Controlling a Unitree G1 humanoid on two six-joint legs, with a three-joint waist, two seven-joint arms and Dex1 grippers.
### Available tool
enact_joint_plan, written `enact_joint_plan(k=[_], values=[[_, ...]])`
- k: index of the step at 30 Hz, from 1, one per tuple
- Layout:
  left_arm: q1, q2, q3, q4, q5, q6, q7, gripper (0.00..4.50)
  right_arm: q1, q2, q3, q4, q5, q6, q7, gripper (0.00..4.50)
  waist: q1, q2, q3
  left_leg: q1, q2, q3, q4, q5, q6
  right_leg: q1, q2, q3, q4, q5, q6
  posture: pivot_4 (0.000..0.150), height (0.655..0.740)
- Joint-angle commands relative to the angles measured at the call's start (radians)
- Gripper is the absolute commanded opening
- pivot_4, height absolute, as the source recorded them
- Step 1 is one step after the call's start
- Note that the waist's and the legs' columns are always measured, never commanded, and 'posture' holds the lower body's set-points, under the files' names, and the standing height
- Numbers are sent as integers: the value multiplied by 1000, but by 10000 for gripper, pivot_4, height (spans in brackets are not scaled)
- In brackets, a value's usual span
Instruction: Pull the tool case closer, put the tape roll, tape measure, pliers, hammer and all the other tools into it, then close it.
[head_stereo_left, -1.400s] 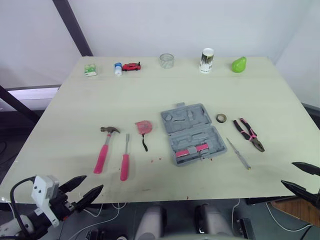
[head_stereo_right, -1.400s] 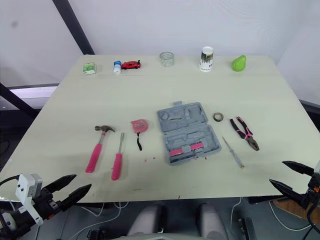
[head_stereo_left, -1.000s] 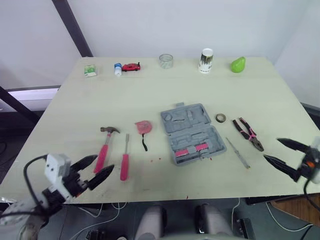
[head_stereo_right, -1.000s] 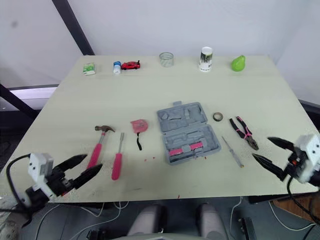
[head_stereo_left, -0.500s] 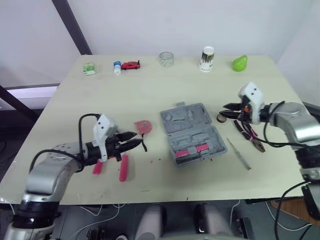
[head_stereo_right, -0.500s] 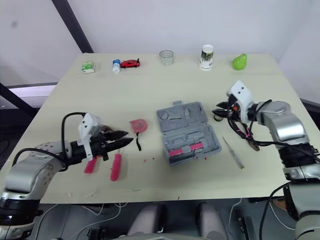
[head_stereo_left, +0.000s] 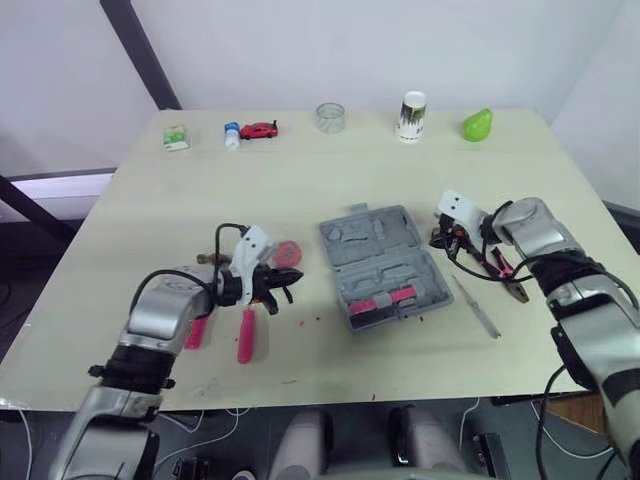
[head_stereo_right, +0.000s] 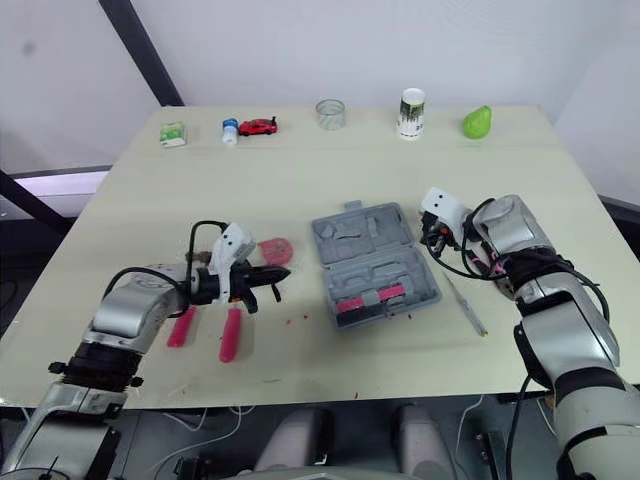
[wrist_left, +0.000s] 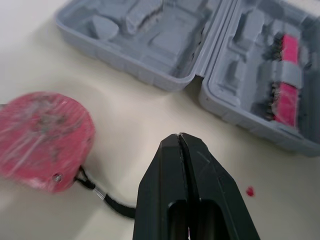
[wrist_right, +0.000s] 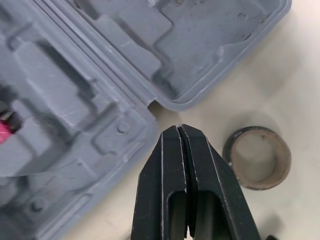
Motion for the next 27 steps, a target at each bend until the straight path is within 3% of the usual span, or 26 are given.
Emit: enact_joint_plan(k=[1, 11, 27], values=[[-41, -25, -16, 36, 30, -33, -20, 586, -64, 22, -9, 78, -45, -65, -15, 0, -3, 0, 0, 0, 0, 0, 0, 1, -3, 0, 0, 0, 0, 0, 0, 1500, 7400], [-146, -107, -80, 253, 133, -136, -74, 586, -128, 81, 0, 232, -155, -148, -38, 0, -21, 0, 0, 0, -1, 0, 0, 2, -4, 0, 0, 0, 0, 0, 0, 1500, 7400], [-266, -218, -103, 452, 237, -238, -113, 586, -139, 167, -1, 305, -236, -197, -6, 0, -23, 0, 0, 1, -1, -1, 0, 2, -4, 0, 0, 1, 2, 0, 0, 1500, 7400]])
